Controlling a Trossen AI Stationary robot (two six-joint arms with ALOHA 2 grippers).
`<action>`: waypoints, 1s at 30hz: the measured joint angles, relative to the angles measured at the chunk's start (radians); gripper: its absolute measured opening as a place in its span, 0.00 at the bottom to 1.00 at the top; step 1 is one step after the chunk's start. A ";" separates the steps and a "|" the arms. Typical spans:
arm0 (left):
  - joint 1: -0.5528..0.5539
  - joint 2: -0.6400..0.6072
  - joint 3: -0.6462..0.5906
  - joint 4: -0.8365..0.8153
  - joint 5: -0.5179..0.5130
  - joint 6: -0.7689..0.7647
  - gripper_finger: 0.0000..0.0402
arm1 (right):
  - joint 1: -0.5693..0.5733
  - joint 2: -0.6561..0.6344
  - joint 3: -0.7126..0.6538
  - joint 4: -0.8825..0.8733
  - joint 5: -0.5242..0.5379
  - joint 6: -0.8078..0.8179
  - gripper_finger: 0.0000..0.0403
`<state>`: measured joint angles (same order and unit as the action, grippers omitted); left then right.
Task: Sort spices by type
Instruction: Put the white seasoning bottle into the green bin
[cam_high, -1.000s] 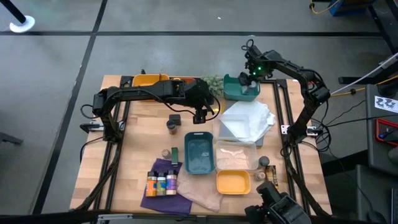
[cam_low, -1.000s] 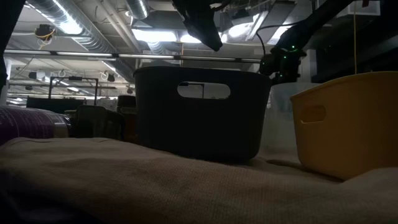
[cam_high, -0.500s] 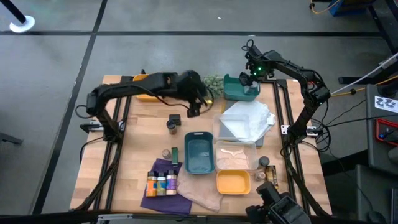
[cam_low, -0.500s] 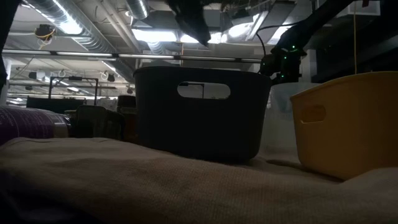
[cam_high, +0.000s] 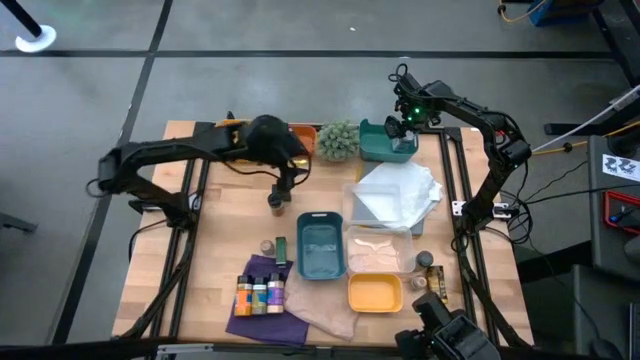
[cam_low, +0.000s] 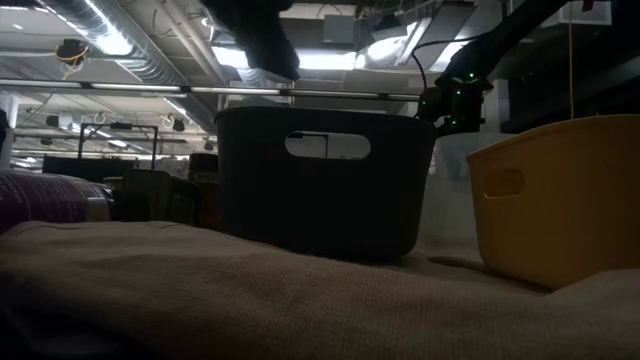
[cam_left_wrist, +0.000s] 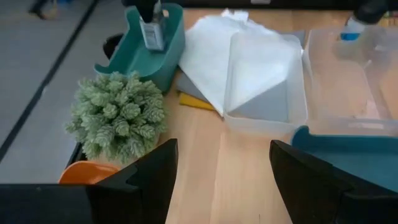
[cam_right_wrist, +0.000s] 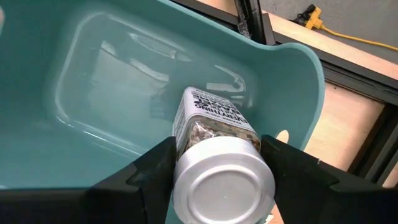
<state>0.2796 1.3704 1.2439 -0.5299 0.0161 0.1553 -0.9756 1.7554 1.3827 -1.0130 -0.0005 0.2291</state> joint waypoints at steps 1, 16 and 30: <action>0.003 -0.028 -0.038 0.036 0.000 -0.005 0.59 | 0.000 0.000 0.000 0.000 0.001 0.000 0.56; 0.017 -0.448 -0.624 0.496 0.000 -0.104 0.59 | 0.000 0.000 0.000 0.001 0.008 0.001 0.56; 0.017 -0.794 -0.992 0.704 0.000 -0.192 0.59 | 0.000 0.000 0.000 0.002 0.008 0.001 0.56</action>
<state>0.2962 0.5762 0.2519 0.1738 0.0158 -0.0368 -0.9756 1.7554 1.3823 -1.0111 0.0078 0.2302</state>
